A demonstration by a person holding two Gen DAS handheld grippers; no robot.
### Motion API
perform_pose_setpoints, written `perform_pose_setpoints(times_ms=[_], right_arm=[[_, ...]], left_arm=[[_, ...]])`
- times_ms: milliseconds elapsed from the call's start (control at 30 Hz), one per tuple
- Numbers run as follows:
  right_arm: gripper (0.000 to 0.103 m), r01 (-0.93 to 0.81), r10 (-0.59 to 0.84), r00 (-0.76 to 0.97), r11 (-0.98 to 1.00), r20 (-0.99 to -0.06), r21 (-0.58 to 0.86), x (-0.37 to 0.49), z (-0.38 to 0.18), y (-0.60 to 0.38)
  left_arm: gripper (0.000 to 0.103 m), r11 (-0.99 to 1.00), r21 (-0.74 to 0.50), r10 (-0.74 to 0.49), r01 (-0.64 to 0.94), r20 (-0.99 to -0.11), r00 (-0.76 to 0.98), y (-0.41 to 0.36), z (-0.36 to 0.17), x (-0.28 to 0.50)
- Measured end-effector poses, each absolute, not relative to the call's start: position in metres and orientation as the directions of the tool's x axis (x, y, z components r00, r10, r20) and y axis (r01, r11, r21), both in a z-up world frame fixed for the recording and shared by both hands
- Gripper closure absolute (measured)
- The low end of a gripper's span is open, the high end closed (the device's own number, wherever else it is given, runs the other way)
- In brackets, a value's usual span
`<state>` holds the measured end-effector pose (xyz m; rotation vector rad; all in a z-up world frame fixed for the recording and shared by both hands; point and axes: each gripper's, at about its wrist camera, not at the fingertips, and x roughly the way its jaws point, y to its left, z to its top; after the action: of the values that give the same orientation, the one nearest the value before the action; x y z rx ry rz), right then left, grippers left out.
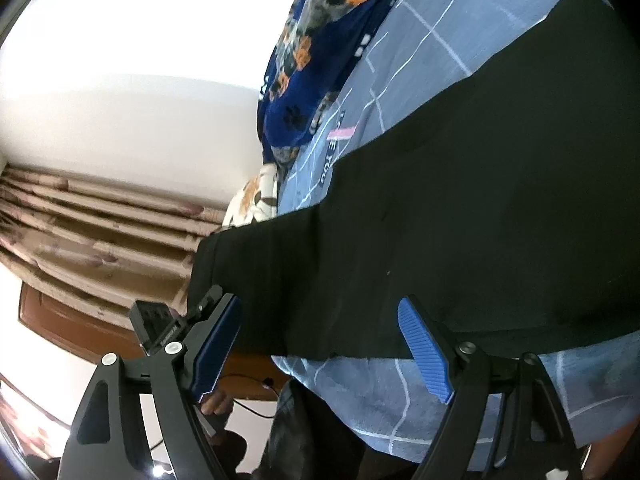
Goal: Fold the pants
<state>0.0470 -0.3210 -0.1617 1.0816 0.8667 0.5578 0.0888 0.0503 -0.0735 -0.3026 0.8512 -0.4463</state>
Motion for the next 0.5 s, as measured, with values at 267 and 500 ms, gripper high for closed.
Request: perform_pose_setpoints(times_ms=[267,500], right_arm=[[0.023,0.048,0.737,0.600,0.354,-0.311,0.934,0.045,-0.163,-0.339],[0.023,0.071,0.725,0.625,0.319,-0.291,0.945,0.041,-0.165,-0.350]], left_arm=[[0.075,0.850,-0.455,-0.515,0.265,-0.615,0.597,0.046,-0.059,0.086],[0.075,0.837,-0.447,-0.542,0.316,-0.594,0.594,0.024,-0.040,0.084]])
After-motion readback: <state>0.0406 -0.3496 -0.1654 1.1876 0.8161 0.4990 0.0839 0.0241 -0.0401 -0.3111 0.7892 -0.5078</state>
